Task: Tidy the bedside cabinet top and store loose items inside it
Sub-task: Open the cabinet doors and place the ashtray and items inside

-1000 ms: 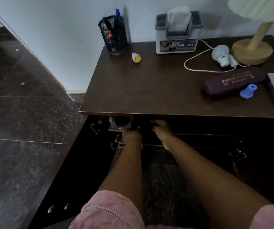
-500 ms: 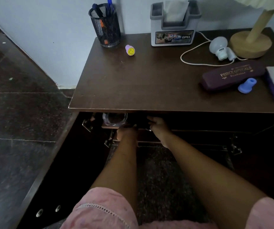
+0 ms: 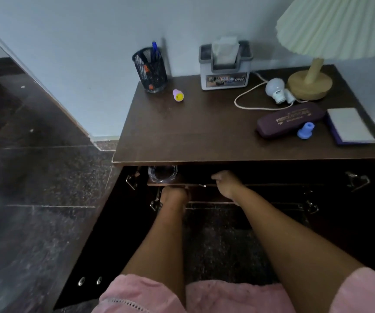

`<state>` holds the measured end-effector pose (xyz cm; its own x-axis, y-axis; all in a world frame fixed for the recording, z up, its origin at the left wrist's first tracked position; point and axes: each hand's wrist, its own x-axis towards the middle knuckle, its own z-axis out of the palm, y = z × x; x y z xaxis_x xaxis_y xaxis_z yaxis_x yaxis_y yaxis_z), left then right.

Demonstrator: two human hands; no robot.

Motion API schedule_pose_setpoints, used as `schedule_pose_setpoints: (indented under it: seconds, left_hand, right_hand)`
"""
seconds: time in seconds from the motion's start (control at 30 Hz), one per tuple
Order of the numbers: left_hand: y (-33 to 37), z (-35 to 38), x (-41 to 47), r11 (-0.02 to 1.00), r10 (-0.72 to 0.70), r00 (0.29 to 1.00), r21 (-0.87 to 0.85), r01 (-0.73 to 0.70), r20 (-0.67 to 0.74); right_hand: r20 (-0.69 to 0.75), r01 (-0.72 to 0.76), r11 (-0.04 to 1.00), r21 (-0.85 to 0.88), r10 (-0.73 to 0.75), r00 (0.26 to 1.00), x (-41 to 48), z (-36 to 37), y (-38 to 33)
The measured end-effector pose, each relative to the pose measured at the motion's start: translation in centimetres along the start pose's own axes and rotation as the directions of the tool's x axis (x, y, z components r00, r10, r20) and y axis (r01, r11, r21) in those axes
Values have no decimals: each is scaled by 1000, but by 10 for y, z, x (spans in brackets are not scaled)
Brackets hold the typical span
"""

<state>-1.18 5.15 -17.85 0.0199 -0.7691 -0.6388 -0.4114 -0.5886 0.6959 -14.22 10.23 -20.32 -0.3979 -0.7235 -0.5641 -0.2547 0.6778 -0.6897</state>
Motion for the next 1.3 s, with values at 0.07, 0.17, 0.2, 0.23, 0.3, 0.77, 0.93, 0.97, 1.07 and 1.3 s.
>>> schedule_pose_setpoints:
  seconds: [0.07, 0.17, 0.2, 0.23, 0.3, 0.77, 0.93, 0.97, 1.07, 1.3]
  left_hand:
    - [-1, -3, -13, 995, 26, 999, 93, -28, 24]
    - [-1, -5, -47, 993, 32, 991, 109, -46, 127]
    - [0, -7, -57, 990, 49, 987, 122, -68, 150]
    - [1, -10, -68, 989, 49, 987, 132, -69, 150]
    - [-1, -14, -87, 993, 27, 984, 108, -46, 178]
    - [23, 30, -175, 990, 138, 916, -51, -128, 376]
    - [40, 63, -170, 988, 157, 903, -63, -144, 399]
    - [44, 69, -170, 986, 165, 900, -60, -153, 403]
    - [56, 87, -166, 980, 200, 889, -65, -190, 412]
    - [78, 114, -153, 955, 291, 843, -94, -280, 453]
  right_hand:
    - [16, 14, 998, -56, -13, 1000, -23, -9, -1]
    - [11, 41, 998, -42, -41, 999, -57, -24, -5]
    - [0, 55, 998, -33, -55, 998, -68, -30, -7]
    - [-7, 67, 997, -29, -67, 998, -80, -35, -9]
    - [-16, 91, 995, -42, -92, 996, -102, -46, -11]
    - [-639, 224, 970, -95, -232, 733, -158, -110, -9]
    - [-773, 199, 980, 22, -110, 625, -142, -132, 6]
    - [-779, 194, 980, 50, -83, 622, -137, -135, 8]
    - [-773, 169, 979, 109, -23, 633, -121, -140, 16]
    - [-800, 212, 973, 95, -52, 598, -86, -144, 11]
